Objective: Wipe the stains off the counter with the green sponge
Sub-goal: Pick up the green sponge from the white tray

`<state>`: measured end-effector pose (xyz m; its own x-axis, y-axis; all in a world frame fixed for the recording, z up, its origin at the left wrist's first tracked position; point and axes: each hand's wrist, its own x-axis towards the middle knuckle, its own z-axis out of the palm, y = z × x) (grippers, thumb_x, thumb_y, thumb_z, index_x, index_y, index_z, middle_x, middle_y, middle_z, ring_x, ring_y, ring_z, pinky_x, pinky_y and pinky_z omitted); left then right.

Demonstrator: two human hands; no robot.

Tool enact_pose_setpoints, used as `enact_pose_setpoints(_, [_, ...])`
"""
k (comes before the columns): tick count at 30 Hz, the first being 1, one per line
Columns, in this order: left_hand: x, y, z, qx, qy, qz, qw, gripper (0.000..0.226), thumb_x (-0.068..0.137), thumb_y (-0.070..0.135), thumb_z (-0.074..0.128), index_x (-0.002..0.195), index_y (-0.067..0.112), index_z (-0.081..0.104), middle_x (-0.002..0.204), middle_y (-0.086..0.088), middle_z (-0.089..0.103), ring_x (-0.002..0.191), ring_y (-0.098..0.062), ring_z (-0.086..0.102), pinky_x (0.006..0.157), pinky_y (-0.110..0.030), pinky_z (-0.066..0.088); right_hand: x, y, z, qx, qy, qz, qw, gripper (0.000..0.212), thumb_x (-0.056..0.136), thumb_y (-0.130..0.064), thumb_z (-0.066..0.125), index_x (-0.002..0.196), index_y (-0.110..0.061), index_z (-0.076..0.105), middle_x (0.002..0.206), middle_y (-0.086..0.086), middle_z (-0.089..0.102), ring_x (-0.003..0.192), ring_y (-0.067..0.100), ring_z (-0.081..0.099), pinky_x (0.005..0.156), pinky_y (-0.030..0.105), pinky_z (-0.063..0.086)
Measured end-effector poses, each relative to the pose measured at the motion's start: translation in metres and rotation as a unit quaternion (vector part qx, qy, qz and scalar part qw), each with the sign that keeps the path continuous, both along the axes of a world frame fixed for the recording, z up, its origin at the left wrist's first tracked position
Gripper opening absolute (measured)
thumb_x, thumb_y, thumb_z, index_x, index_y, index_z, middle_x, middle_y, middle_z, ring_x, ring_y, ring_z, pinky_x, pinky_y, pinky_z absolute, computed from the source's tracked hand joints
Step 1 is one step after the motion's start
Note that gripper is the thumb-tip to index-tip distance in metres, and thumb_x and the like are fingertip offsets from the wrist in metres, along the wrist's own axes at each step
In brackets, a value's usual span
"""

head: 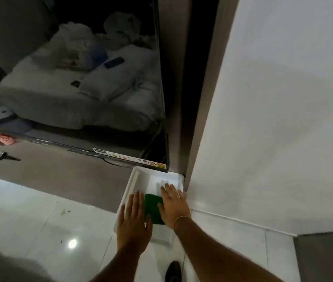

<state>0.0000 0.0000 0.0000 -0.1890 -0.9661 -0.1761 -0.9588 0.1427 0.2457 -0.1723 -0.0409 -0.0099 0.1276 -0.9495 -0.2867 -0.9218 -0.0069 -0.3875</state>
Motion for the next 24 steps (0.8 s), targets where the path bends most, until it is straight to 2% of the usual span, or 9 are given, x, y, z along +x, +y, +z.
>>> enact_pose_setpoints(6, [0.001,-0.02,-0.019,0.001,-0.018,-0.005,1.0,0.076,0.103,0.052,0.012,0.17,0.021,-0.005,0.181,-0.005,-0.006,0.167,-0.024,-0.009,0.135,-0.045,-0.002,0.013,-0.018,-0.024,0.077,0.031,-0.002,0.997,0.082,0.105,-0.042,0.058,0.169,-0.016,0.015,0.176,0.012,0.02,0.164,0.034,0.018,0.135,0.051,0.015])
enact_pose_setpoints(11, [0.005,-0.022,-0.021,0.018,-0.018,-0.019,1.0,0.078,0.101,0.049,0.017,0.171,0.023,-0.004,0.181,-0.003,-0.007,0.167,-0.024,-0.009,0.135,-0.048,0.001,0.025,-0.017,-0.033,0.123,0.059,-0.01,0.991,0.082,0.103,-0.042,0.063,0.167,-0.016,0.019,0.166,0.017,0.035,0.155,0.038,0.034,0.132,0.052,0.025])
enact_pose_setpoints(13, [0.007,-0.027,-0.024,0.022,-0.009,-0.019,1.0,0.078,0.1,0.048,0.016,0.171,0.022,-0.005,0.181,-0.004,-0.007,0.167,-0.023,-0.01,0.135,-0.047,-0.001,0.029,-0.021,-0.035,0.14,0.057,-0.022,0.988,0.079,0.1,-0.039,0.067,0.164,-0.015,0.027,0.162,0.017,0.037,0.152,0.038,0.037,0.131,0.053,0.028])
enact_pose_setpoints(16, [0.008,-0.03,-0.025,0.023,-0.004,-0.015,1.0,0.078,0.1,0.049,0.012,0.17,0.024,-0.009,0.181,-0.002,-0.01,0.166,-0.021,-0.014,0.134,-0.044,-0.005,0.032,-0.032,-0.034,0.137,0.059,-0.037,0.988,0.059,0.097,-0.036,0.071,0.149,-0.018,0.053,0.149,0.012,0.052,0.145,0.037,0.045,0.132,0.057,0.02])
enact_pose_setpoints(17, [0.008,-0.031,-0.025,0.023,-0.001,-0.016,1.0,0.078,0.1,0.049,0.012,0.17,0.023,-0.008,0.181,-0.002,-0.01,0.166,-0.021,-0.014,0.134,-0.044,-0.005,0.034,-0.036,-0.031,0.151,0.041,-0.043,0.987,0.049,0.097,-0.036,0.071,0.141,-0.019,0.06,0.143,0.01,0.058,0.141,0.035,0.05,0.131,0.057,0.023])
enact_pose_setpoints(18, [0.008,-0.032,-0.023,0.026,-0.001,-0.011,1.0,0.078,0.1,0.049,0.013,0.171,0.023,-0.007,0.18,-0.001,-0.01,0.167,-0.021,-0.013,0.135,-0.044,-0.005,0.033,-0.04,-0.028,0.165,0.023,-0.044,0.985,0.039,0.098,-0.035,0.07,0.134,-0.018,0.064,0.136,0.008,0.062,0.136,0.032,0.055,0.128,0.054,0.031])
enact_pose_setpoints(20, [0.005,-0.033,-0.015,0.029,0.007,0.012,0.999,0.08,0.099,0.049,0.015,0.171,0.022,-0.008,0.18,-0.001,-0.012,0.167,-0.021,-0.011,0.136,-0.047,-0.002,0.029,-0.041,-0.016,0.166,-0.035,-0.065,0.983,0.031,0.1,-0.026,0.067,0.128,-0.012,0.066,0.119,0.007,0.064,0.121,0.029,0.063,0.108,0.042,0.052])
enact_pose_setpoints(21, [0.001,-0.033,-0.008,0.027,0.019,0.028,0.999,0.081,0.098,0.049,0.015,0.171,0.022,-0.007,0.18,-0.001,-0.012,0.168,-0.021,-0.01,0.137,-0.047,0.0,0.025,-0.041,-0.008,0.167,-0.075,-0.086,0.979,0.033,0.099,-0.02,0.066,0.129,-0.009,0.066,0.113,0.007,0.061,0.115,0.03,0.064,0.099,0.038,0.054])
enact_pose_setpoints(24, [-0.016,-0.03,0.017,0.013,0.059,0.047,0.997,0.083,0.095,0.048,0.02,0.171,0.022,0.0,0.181,-0.002,-0.002,0.168,-0.021,0.001,0.137,-0.046,0.005,0.006,-0.033,0.023,0.168,-0.176,-0.137,0.96,0.026,0.091,-0.021,0.072,0.116,-0.011,0.073,0.107,0.009,0.065,0.101,0.023,0.062,0.092,0.03,0.05])
